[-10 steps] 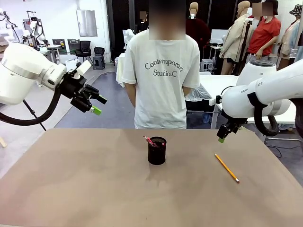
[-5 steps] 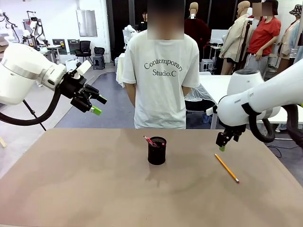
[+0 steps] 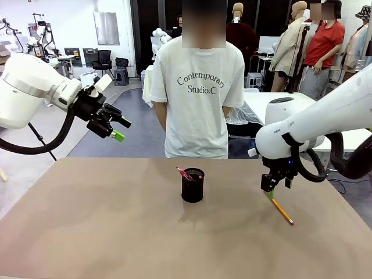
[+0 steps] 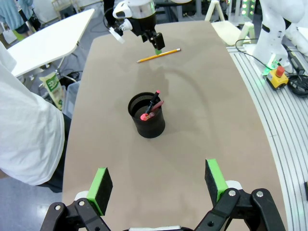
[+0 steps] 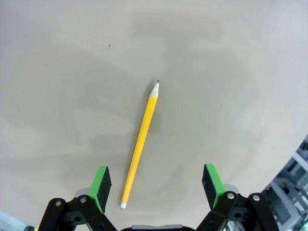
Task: Place the pens into the pen holder.
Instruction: Pick up a writing instrument from the table and place it into the Pen holder.
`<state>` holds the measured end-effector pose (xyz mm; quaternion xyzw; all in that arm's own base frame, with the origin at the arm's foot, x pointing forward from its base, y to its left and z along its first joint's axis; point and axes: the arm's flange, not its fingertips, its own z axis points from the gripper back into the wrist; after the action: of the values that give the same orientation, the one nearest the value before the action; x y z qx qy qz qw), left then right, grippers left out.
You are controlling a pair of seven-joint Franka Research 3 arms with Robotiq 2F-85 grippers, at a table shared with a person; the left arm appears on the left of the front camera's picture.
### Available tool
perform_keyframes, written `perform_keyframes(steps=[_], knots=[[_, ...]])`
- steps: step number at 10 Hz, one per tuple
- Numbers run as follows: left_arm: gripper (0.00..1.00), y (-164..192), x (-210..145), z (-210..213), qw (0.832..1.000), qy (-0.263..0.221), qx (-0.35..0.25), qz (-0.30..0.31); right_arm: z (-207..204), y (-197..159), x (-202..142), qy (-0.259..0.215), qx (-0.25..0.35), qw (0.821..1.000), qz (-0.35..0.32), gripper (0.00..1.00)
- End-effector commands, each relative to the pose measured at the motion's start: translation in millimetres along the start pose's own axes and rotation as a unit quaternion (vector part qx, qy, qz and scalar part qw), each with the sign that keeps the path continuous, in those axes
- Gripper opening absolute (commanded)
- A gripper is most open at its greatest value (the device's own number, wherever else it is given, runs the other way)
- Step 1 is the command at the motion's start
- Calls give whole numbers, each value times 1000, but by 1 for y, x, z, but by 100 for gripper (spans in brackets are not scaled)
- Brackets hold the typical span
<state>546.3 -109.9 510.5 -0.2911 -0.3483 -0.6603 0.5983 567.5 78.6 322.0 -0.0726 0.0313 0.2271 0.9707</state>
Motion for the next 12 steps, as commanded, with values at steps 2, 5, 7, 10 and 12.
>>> perform_keyframes(steps=[2,5,7,10,12], knots=[[100,-2,0,1,1000,0,-2,2,1,-3,20,26,0,999,-25,100],[100,-2,0,1,1000,0,-2,2,-1,-3,5,8,2,1000,-6,100],[100,-2,0,1,1000,0,-2,2,-8,-6,16,40,48,997,-36,100],[100,-2,0,1,1000,0,-2,2,-23,-10,29,27,85,994,-67,100],[100,-2,0,1,1000,0,-2,2,-26,-9,26,4,80,995,-59,100]])
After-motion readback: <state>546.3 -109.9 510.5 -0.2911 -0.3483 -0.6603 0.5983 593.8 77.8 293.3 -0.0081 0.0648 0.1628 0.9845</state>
